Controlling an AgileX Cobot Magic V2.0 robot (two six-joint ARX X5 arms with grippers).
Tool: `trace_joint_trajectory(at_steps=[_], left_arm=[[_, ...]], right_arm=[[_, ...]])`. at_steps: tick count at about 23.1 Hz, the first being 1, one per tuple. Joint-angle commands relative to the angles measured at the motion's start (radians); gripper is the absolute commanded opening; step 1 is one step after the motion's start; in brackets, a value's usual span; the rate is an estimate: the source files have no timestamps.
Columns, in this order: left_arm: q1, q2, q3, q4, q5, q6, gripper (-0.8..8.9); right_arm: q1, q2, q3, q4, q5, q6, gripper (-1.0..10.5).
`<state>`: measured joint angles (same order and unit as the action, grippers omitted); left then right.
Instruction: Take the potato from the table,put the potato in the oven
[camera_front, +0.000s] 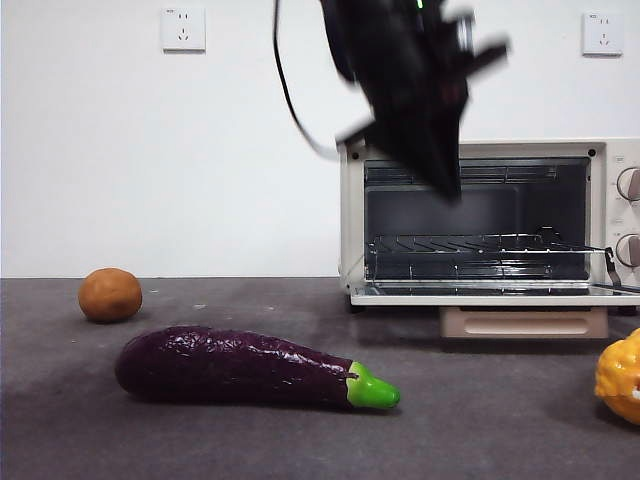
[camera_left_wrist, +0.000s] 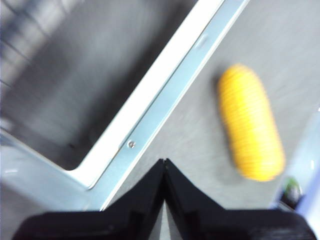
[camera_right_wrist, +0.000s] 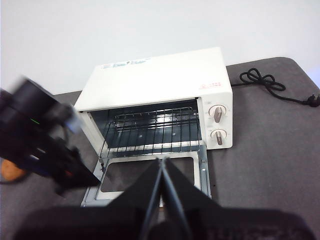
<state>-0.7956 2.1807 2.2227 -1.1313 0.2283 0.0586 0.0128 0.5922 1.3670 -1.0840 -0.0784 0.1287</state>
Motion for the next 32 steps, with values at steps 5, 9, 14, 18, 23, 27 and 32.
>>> trace_joint_trajectory(at_steps=[5,9,14,18,23,27,32], left_arm=[[0.004,-0.253,-0.005,0.003,-0.082,0.004,-0.08],[-0.01,-0.422,-0.005,-0.011,-0.183,0.01,-0.08],[-0.01,-0.544,-0.005,-0.138,-0.312,0.039,-0.08],[-0.01,-0.626,-0.009,-0.186,-0.334,0.038,-0.08],[-0.01,-0.716,-0.019,-0.186,-0.335,0.03,-0.08],[-0.01,-0.813,-0.087,-0.186,-0.388,0.021,-0.08],[-0.01,-0.978,-0.283,-0.186,-0.475,-0.035,-0.08]], right_arm=[[0.001,-0.001,0.005,0.009,-0.027,-0.041,0.0],[0.001,0.0,0.004,0.036,-0.125,-0.051,0.0],[0.001,0.009,0.004,0.101,-0.22,-0.024,0.0],[0.001,0.03,0.004,0.162,-0.283,0.01,0.0],[0.001,0.088,0.004,0.248,-0.384,0.056,0.0],[0.001,0.141,0.004,0.291,-0.46,0.079,0.0],[0.002,0.196,0.004,0.329,-0.529,0.118,0.0]])
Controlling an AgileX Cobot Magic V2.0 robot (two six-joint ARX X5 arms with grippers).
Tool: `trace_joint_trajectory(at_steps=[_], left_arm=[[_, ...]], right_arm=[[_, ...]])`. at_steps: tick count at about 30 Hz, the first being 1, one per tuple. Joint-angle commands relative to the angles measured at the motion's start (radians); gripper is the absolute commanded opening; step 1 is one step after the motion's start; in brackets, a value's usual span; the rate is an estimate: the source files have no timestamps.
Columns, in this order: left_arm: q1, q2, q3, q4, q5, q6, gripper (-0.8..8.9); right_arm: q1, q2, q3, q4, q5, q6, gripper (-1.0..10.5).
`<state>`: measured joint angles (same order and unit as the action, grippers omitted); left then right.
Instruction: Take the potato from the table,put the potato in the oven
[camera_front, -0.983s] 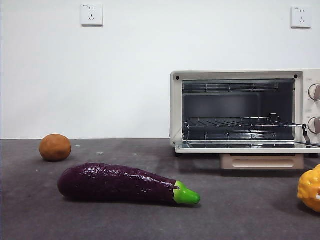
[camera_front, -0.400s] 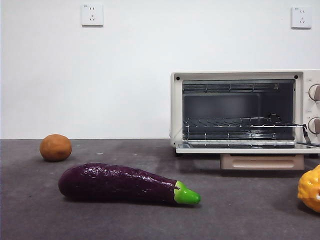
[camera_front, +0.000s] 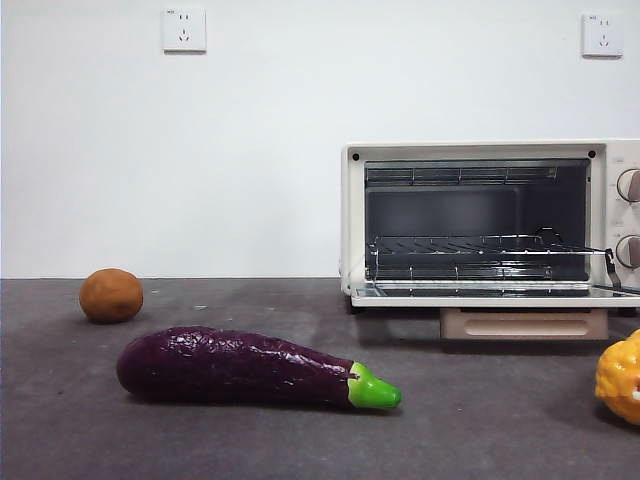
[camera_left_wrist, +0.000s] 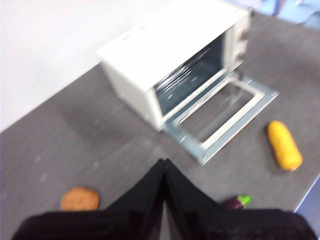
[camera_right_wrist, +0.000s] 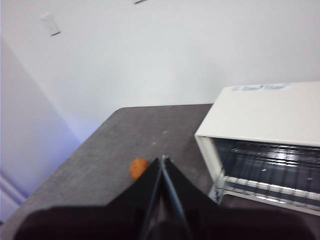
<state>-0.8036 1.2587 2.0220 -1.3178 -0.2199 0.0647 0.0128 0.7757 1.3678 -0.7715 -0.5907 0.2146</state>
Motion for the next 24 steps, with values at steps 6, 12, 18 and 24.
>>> trace_joint_trajectory(at_steps=[6,12,18,24], left_arm=[[-0.001,-0.262,-0.33,0.0,-0.149,-0.103,-0.08],[-0.001,-0.442,-0.47,0.0,-0.171,-0.192,-0.08],[-0.001,-0.602,-0.566,0.0,-0.17,-0.302,-0.08],[-0.001,-0.726,-0.661,0.0,-0.166,-0.339,-0.08]], right_arm=[[0.084,0.067,0.003,0.093,-0.018,0.073,0.0],[0.292,0.139,0.003,0.157,0.087,0.104,0.0],[0.575,0.28,0.003,0.204,0.241,0.097,0.0],[0.759,0.456,0.007,0.305,0.293,0.097,0.0]])
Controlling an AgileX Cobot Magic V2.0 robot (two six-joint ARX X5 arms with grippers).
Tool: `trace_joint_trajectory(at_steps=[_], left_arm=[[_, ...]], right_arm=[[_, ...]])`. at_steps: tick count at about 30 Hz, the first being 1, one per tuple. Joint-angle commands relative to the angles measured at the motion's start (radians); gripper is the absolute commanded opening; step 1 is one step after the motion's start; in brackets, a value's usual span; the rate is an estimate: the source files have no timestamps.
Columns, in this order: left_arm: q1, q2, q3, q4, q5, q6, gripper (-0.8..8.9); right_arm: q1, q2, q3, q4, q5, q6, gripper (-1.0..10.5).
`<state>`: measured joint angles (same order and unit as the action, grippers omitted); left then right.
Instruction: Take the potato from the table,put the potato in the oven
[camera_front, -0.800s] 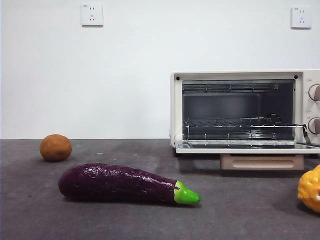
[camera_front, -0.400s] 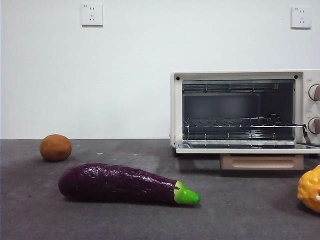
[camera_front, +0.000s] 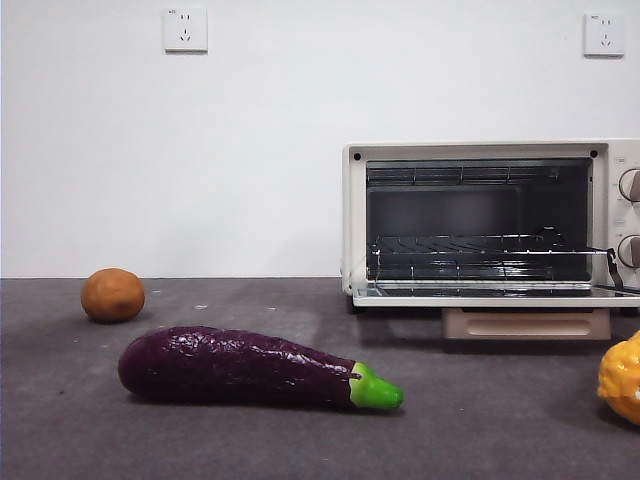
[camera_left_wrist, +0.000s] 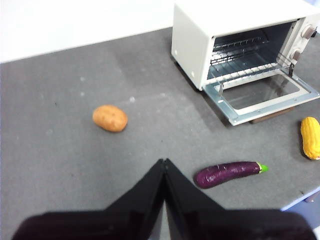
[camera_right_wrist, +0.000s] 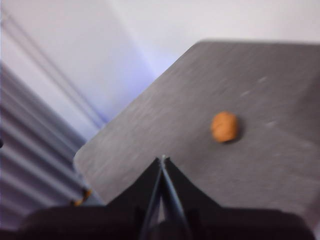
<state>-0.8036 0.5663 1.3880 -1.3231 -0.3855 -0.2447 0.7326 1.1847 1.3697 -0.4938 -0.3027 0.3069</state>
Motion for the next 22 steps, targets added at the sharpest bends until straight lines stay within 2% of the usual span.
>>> trace_joint_trajectory(at_steps=[1,6,8,15,22], left_arm=[[-0.001,-0.05,-0.043,0.006,-0.001,-0.037,-0.08],[-0.001,-0.111,-0.114,0.006,-0.001,-0.048,-0.08],[-0.001,-0.128,-0.141,0.006,-0.001,-0.054,-0.08],[-0.001,-0.178,-0.231,0.006,-0.008,-0.063,-0.08],[-0.001,-0.235,-0.271,0.006,-0.005,-0.078,-0.05]], right_arm=[[0.058,0.083,0.013,0.032,0.006,0.005,0.0],[0.105,0.268,0.133,-0.031,0.008,-0.001,0.0],[0.115,0.346,0.212,-0.079,0.009,-0.025,0.0],[0.126,0.641,0.578,-0.241,0.061,-0.101,0.0],[0.126,0.988,1.022,-0.346,0.099,-0.103,0.0]])
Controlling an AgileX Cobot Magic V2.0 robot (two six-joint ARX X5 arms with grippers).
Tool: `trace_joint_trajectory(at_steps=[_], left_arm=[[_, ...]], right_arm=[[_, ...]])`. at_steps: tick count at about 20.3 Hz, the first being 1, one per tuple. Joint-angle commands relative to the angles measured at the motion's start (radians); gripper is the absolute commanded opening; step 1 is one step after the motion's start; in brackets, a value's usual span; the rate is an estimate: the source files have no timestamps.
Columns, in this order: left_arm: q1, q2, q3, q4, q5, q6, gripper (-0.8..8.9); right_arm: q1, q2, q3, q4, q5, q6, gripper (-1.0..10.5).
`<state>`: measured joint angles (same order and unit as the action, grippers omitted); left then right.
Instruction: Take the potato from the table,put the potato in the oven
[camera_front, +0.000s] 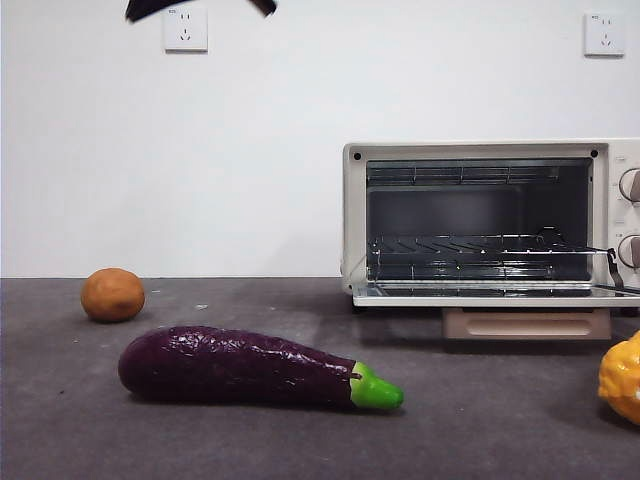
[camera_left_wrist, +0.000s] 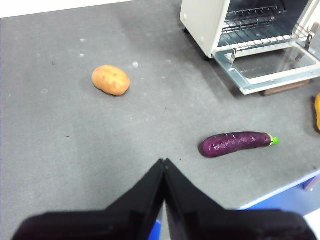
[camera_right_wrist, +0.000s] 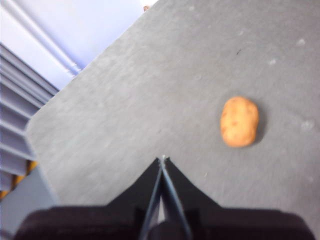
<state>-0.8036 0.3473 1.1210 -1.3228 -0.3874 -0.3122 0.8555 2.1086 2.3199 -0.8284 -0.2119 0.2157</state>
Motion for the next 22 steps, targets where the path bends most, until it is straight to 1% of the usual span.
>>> trace_joint_trajectory(at_steps=[1,3,4,5,7,9,11,12,14,16,17,19,20,22], left_arm=[[-0.001,-0.023,-0.004,0.005,-0.005,-0.01,-0.05],[-0.001,-0.038,-0.004,0.005,-0.007,-0.01,-0.05],[-0.001,-0.043,-0.004,0.005,-0.024,-0.01,-0.05],[-0.001,-0.047,-0.004,0.005,-0.049,-0.008,-0.05],[0.0,-0.048,-0.004,0.005,-0.119,0.005,-0.05],[0.0,-0.048,-0.004,0.005,-0.191,0.015,-0.05],[0.0,-0.049,-0.004,0.004,-0.248,0.043,-0.05],[0.0,-0.049,-0.004,0.004,-0.264,0.058,-0.05],[0.0,-0.052,-0.005,0.004,-0.286,0.083,-0.05],[0.0,-0.057,-0.005,0.003,-0.331,0.12,-0.05],[0.0,-0.061,-0.006,0.003,-0.358,0.138,-0.05],[0.0,-0.072,-0.008,0.003,-0.408,0.163,-0.05],[0.0,-0.079,-0.008,0.003,-0.428,0.18,-0.05],[0.0,-0.093,-0.008,0.003,-0.456,0.191,-0.05]], right_arm=[[0.003,0.101,0.116,-0.019,0.018,-0.018,0.0],[0.002,0.17,0.179,-0.015,0.031,-0.018,0.0],[0.002,0.2,0.192,-0.002,0.042,-0.019,0.0],[0.002,0.222,0.197,0.01,0.051,-0.023,0.0],[0.002,0.266,0.197,0.048,0.098,-0.053,0.0],[0.002,0.308,0.197,0.095,0.127,-0.084,0.0],[0.002,0.354,0.197,0.158,0.142,-0.117,0.0],[0.001,0.372,0.197,0.186,0.144,-0.123,0.0],[0.001,0.41,0.197,0.244,0.176,-0.134,0.0],[0.001,0.442,0.197,0.29,0.184,-0.138,0.1],[0.001,0.451,0.197,0.305,0.194,-0.138,0.6],[0.003,0.47,0.197,0.339,0.219,-0.138,2.6],[0.007,0.477,0.197,0.356,0.22,-0.138,3.1],[0.01,0.491,0.197,0.39,0.219,-0.142,3.9]])
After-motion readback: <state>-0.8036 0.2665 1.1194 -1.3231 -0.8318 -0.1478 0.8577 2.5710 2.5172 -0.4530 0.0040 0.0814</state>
